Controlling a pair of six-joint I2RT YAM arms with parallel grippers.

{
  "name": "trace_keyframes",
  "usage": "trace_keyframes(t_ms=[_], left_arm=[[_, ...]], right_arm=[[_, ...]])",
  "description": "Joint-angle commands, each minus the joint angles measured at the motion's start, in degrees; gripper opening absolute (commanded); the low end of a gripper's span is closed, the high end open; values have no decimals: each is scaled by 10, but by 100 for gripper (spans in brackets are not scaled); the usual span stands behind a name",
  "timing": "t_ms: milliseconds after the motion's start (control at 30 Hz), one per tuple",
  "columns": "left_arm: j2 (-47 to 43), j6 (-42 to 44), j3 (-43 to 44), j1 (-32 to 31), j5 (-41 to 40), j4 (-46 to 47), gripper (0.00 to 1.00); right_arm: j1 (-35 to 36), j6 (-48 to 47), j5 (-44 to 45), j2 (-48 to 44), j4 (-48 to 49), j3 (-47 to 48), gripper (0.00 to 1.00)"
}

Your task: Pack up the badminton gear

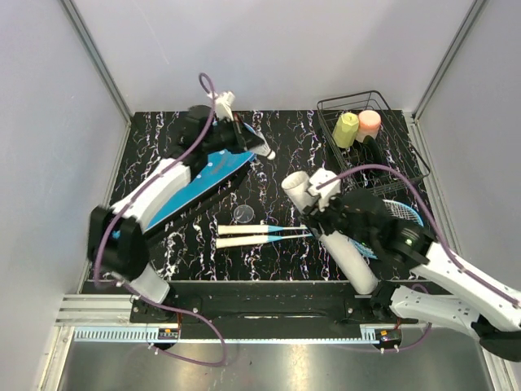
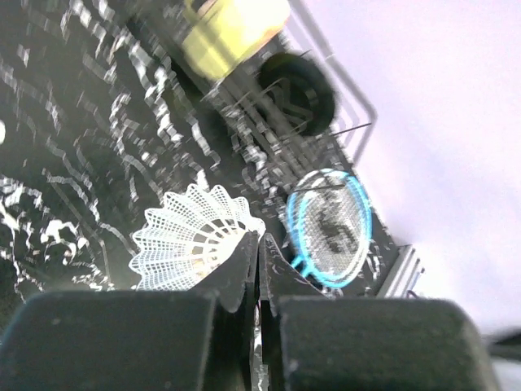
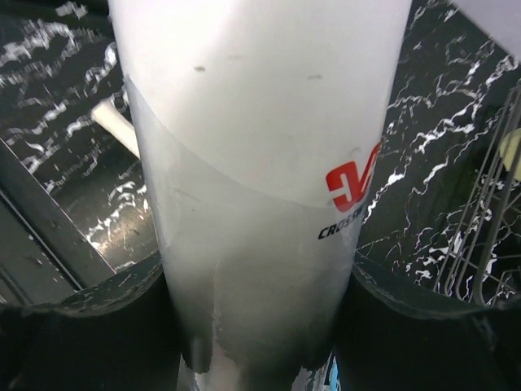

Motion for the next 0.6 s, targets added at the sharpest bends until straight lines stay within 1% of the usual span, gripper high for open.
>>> trace_keyframes(t_ms=[0,67,133,167,267,400,567], left_arm=[[-134,36,-10,2,29,-52,0],[-192,43,-25,1,49,-73,0],[-231,45,-37,2,68,-79,0],[-267,53,-44,1,70,-84,0],[-321,70,-47,-1,78,-113,0],[-342,77,-39,-9,117,-153,0],[-347,85,-39,-36,133,-162,0]], right_arm=[[3,-32,2,69,32,27,26],[3,-40,0,90,34,33,26],[3,-52,0,115,35,41,26],[3,-55,0,122,37,44,26],[3,-64,-13,137,52,49,25],[3,-70,-33,148,74,55,26],[2,-79,-51,155,94,62,26]])
